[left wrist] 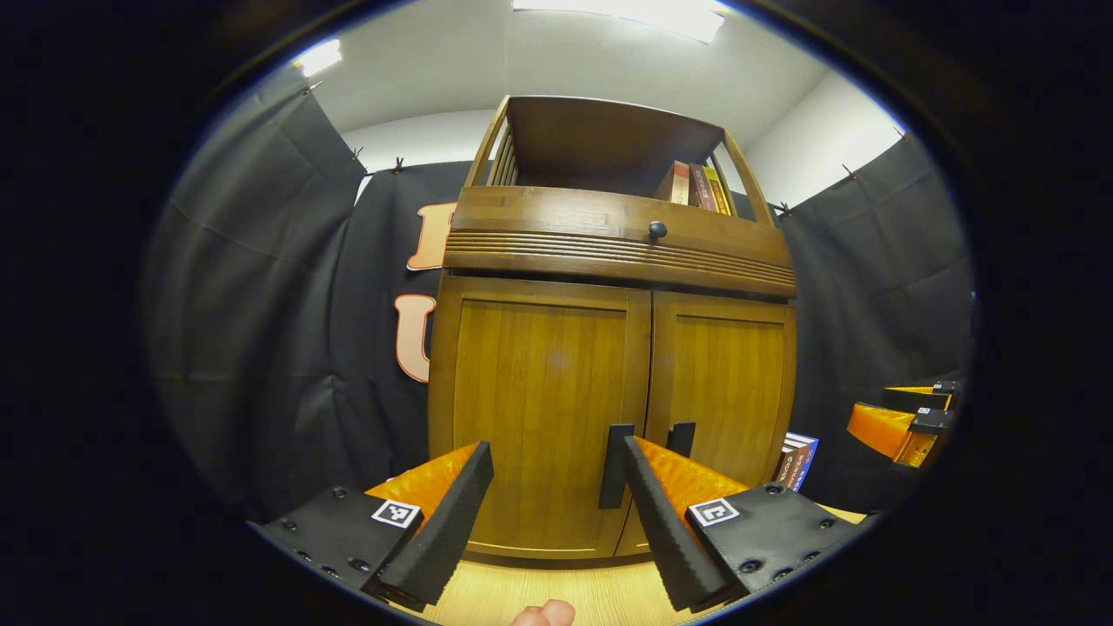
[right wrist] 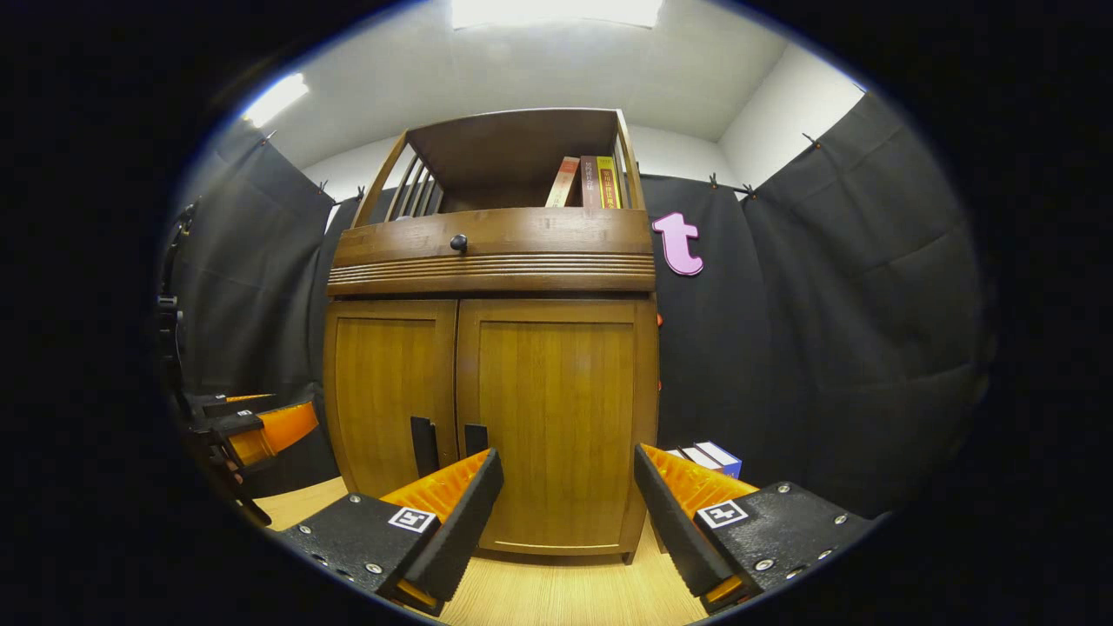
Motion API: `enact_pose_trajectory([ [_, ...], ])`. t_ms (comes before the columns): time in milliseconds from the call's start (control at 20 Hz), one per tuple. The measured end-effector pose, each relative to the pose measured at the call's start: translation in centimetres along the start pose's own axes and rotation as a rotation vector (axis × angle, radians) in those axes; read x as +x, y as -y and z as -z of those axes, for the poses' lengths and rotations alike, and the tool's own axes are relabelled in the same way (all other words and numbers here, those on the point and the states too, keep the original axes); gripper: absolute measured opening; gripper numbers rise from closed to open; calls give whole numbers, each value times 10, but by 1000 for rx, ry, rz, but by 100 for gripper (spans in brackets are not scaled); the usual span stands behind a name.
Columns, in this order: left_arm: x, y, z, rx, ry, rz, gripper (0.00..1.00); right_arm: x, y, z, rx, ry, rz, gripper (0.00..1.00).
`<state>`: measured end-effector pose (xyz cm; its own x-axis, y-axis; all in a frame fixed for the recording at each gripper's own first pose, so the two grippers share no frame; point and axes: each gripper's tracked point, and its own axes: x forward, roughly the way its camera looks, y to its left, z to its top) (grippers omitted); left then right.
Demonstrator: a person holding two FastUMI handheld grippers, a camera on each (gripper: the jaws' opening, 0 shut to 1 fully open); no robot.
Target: Open the right door of the double-door shoe cabinet with the right hand, and open the left door with the left hand.
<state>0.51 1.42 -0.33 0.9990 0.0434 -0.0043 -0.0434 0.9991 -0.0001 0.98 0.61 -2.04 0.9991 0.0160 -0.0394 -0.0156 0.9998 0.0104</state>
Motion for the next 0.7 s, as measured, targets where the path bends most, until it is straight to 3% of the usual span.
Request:
enact_pose_trajectory([
  [700, -10, -13, -5, 13, 9, -32, 96, 71, -54, 10, -14, 3, -152, 93],
])
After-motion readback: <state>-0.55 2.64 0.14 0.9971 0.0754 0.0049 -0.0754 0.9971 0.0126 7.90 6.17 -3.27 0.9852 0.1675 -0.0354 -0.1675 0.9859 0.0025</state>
